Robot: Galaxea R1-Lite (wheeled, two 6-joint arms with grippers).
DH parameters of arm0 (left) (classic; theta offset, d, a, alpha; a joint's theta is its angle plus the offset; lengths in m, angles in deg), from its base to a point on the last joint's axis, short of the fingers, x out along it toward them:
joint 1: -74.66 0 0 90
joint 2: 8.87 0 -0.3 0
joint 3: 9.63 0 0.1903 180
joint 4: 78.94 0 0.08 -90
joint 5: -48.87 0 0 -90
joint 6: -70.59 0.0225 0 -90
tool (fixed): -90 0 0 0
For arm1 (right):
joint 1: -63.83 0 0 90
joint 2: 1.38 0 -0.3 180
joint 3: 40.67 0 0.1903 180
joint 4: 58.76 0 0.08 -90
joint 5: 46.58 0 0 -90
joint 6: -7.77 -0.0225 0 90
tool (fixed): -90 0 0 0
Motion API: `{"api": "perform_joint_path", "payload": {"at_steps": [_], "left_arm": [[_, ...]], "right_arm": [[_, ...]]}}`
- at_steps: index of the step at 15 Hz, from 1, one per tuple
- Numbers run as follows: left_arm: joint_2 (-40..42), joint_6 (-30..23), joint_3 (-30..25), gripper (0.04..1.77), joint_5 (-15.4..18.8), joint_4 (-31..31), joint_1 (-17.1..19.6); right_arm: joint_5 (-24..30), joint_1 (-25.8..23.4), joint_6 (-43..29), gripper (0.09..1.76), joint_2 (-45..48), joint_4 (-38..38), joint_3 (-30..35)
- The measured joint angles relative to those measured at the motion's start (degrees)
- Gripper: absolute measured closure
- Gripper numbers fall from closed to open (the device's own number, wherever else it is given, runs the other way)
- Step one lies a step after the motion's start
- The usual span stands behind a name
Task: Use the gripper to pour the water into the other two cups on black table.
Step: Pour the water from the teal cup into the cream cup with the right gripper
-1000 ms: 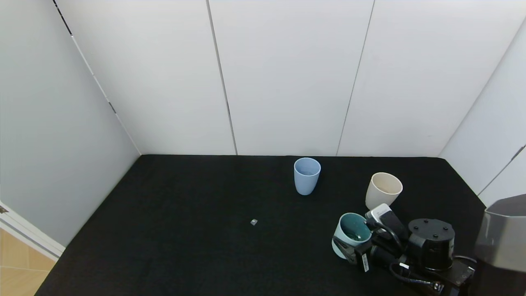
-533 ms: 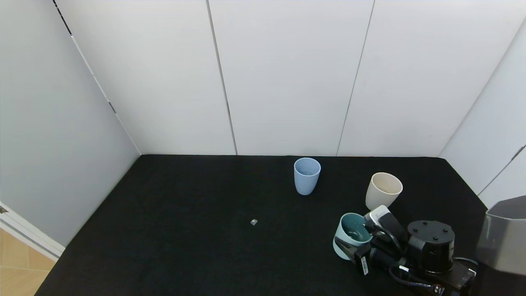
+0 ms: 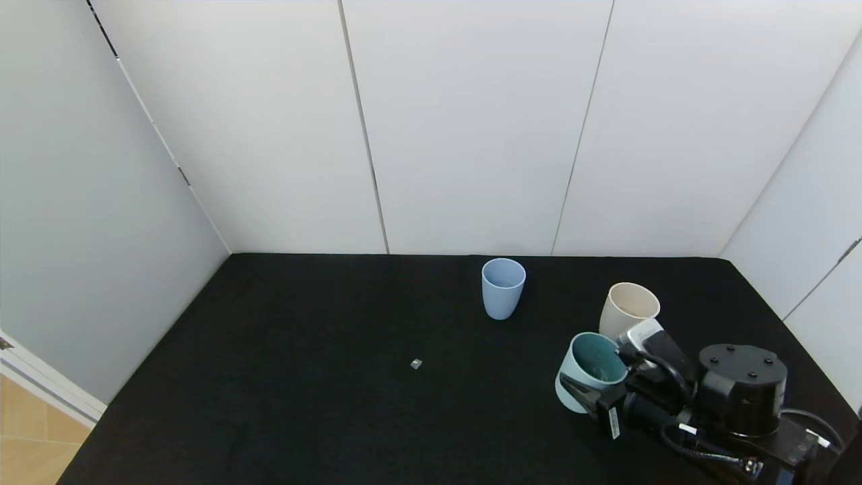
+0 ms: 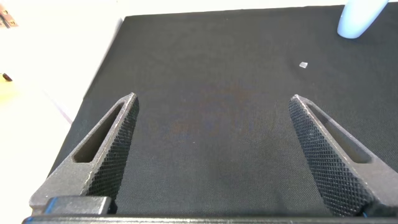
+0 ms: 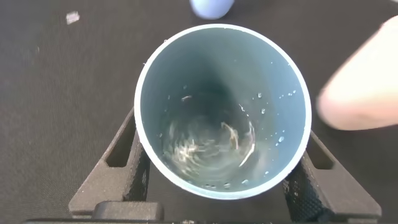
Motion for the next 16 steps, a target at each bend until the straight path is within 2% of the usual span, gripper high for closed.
{"api": "perform_joint_path", "payload": {"at_steps": [4, 10, 13, 16], "left_arm": [[0.0, 0.0, 0.0, 0.09, 0.0, 0.0, 0.0], [0.0, 0.0, 0.0, 0.09, 0.0, 0.0, 0.0], [0.0, 0.0, 0.0, 0.09, 0.0, 0.0, 0.0], [0.0, 0.0, 0.0, 0.09, 0.0, 0.0, 0.0]], "right_arm": [[0.0, -3.6, 0.0, 0.65, 11.1, -19.1, -4.9], [0.6, -14.7, 1.3, 0.65, 24.5, -45.6, -20.7], [0.7, -20.4, 6.3, 0.65, 25.8, -52.8, -28.1], [0.8, -23.6, 10.9, 0.65, 24.3, -54.6, -32.5]]}}
